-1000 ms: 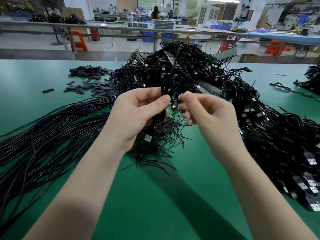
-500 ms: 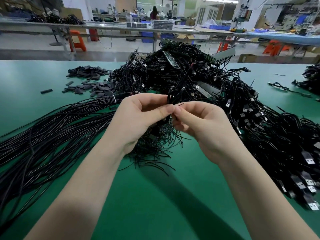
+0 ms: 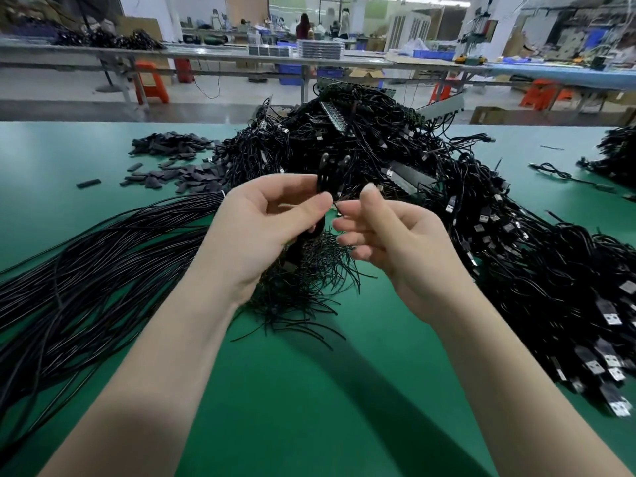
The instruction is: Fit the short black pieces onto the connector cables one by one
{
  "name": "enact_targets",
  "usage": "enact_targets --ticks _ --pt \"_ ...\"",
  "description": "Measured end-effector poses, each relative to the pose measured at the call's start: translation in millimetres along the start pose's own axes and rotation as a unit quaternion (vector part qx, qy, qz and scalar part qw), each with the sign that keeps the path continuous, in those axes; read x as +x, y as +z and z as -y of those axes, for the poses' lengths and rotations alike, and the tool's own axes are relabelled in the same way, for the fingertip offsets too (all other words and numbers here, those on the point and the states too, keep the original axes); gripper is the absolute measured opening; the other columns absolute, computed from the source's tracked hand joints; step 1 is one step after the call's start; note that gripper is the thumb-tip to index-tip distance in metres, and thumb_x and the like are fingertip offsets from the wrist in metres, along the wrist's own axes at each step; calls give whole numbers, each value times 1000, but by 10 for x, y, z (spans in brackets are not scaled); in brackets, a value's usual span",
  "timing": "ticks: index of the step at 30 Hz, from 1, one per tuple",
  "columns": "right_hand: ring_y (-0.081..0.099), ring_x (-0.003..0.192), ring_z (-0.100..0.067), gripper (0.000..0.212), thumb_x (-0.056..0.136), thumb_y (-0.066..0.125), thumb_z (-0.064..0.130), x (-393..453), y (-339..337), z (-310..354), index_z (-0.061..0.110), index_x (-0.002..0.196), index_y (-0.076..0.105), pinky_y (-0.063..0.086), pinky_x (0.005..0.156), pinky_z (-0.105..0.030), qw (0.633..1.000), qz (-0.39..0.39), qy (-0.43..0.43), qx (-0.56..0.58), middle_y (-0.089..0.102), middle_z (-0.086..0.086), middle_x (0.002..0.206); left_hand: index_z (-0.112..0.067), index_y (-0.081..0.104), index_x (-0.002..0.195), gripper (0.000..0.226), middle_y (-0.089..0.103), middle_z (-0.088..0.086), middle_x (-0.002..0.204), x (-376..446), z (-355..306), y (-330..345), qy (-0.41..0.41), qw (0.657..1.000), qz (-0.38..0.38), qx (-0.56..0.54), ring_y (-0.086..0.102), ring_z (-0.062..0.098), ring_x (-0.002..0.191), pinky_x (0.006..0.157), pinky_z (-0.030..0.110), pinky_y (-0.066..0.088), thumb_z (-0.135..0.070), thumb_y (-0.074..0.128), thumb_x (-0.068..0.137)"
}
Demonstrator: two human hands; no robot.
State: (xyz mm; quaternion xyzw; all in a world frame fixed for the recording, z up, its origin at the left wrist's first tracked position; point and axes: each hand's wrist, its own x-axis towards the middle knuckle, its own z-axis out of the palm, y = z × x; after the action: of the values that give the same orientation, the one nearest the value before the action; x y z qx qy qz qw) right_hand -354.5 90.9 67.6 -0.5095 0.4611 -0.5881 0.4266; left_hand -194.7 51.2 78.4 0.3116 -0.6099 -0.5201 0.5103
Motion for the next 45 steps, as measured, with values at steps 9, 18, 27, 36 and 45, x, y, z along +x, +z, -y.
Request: enact_targets --ticks 9,18,27,36,45 --pt "61 60 -8 10 76 72 21 -43 34 30 11 73 74 52 59 -19 997 5 39 73 68 1 68 -31 79 86 22 77 -7 86 -20 22 21 57 997 36 45 72 5 81 73 15 53 -26 80 64" --pt "59 82 -17 8 90 64 5 8 46 -200 1 89 71 47 80 -21 789 -115 -443 -409 69 -6 85 -18 78 71 11 64 -2 67 -20 -31 38 -211 968 63 -120 56 6 55 47 14 49 -26 75 64" --pt "62 63 -7 33 69 69 51 -26 101 -15 19 69 77 50 56 -17 992 -7 99 77 69 1 74 -39 77 84 18 76 -11 88 7 63 5 55 998 13 30 71 5 84 75 16 53 -30 76 68" --pt "60 61 -9 8 80 73 17 -56 29 61 13 74 75 51 60 -19 999 -2 1 45 68 2 68 -33 78 84 19 76 -9 82 -10 55 23 78 994 18 71 71 5 75 66 14 53 -31 78 66" --pt "64 78 -32 8 85 67 -6 -21 51 -251 -5 91 72 50 76 -34 745 -185 -477 -429 69 -15 85 -13 76 80 28 66 -1 64 -50 96 196 -51 998 -14 46 55 15 55 61 25 49 -35 64 93"
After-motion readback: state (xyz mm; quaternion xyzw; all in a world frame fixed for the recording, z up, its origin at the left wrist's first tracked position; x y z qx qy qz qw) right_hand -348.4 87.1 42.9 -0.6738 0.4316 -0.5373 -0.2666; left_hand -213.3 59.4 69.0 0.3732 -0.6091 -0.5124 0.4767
